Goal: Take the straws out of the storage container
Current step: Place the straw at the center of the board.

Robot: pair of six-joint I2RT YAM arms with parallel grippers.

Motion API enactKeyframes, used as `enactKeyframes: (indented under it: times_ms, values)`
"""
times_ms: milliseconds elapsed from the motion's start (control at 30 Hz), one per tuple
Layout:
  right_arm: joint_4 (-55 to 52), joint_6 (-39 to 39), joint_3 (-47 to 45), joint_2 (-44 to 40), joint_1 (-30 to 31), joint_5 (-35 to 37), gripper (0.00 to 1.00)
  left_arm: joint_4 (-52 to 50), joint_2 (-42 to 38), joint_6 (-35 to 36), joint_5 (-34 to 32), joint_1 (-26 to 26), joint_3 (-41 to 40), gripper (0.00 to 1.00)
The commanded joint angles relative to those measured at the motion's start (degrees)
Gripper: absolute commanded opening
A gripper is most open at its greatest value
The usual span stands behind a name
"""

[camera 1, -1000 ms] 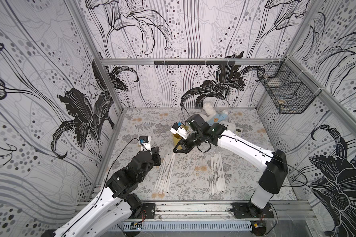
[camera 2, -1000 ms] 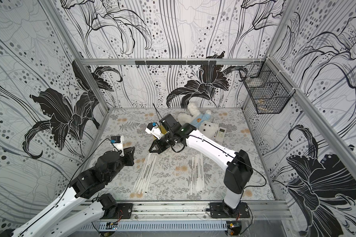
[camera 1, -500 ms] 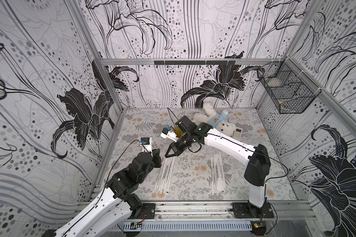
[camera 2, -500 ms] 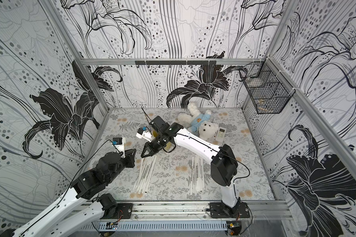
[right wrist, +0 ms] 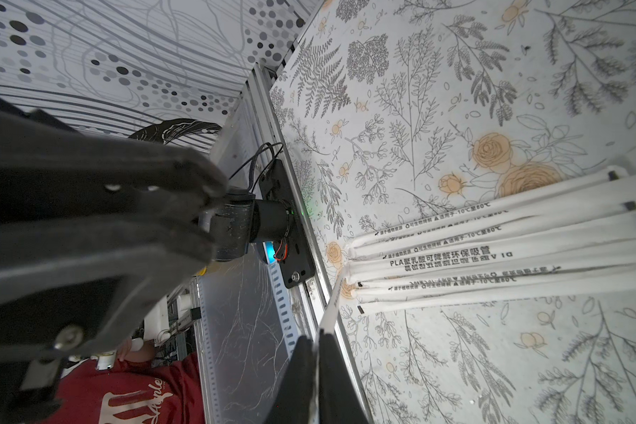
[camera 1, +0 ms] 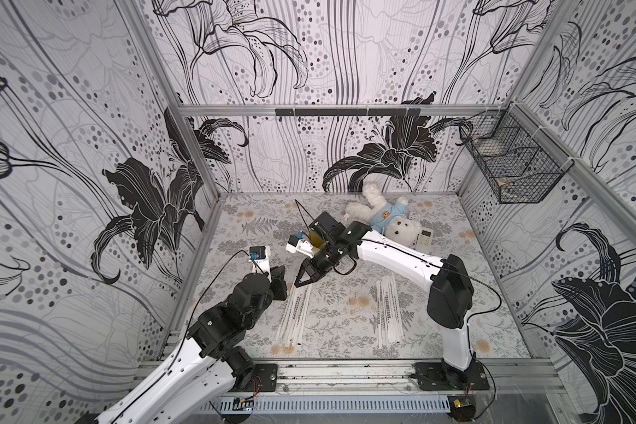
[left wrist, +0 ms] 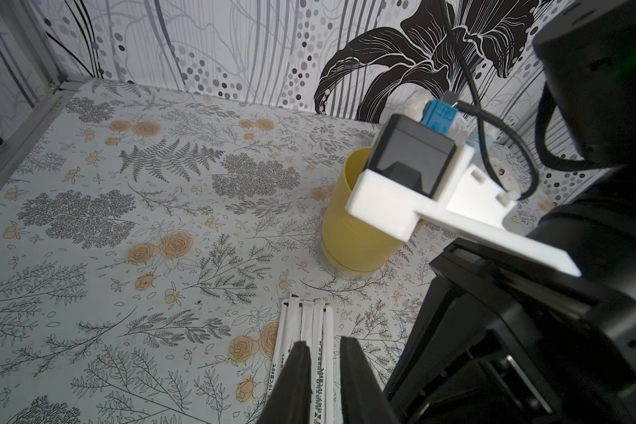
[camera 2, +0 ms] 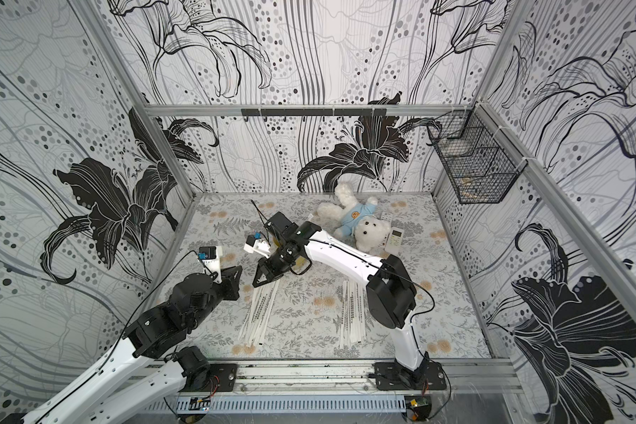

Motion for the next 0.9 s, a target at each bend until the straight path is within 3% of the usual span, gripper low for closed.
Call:
enactKeyframes:
  times_ms: [0, 367, 700, 867]
  values:
    - [-2.3, -0.28, 1.73, 0.81, 0.24, 1.71, 0.18, 1.9, -0.39, 0.84, 0.62, 0.21, -0.71, 0.21]
    - [-4.57, -0.37, 4.97, 2.93, 0.16, 9.05, 0.4, 1.92, -0.47, 0.8, 0.66, 0.25, -0.83, 0.22]
    - [-5.69, -0.64, 6.6, 6.22, 0.13, 12.76, 0.49, 2.04, -0.21, 0.84, 0.75, 0.21, -0.83, 0.22]
    - [-5.56, -0.89, 7.48, 7.39, 0.14, 15.81, 0.61, 2.13, -0.02, 1.02, 0.88, 0.36, -0.83, 0.22]
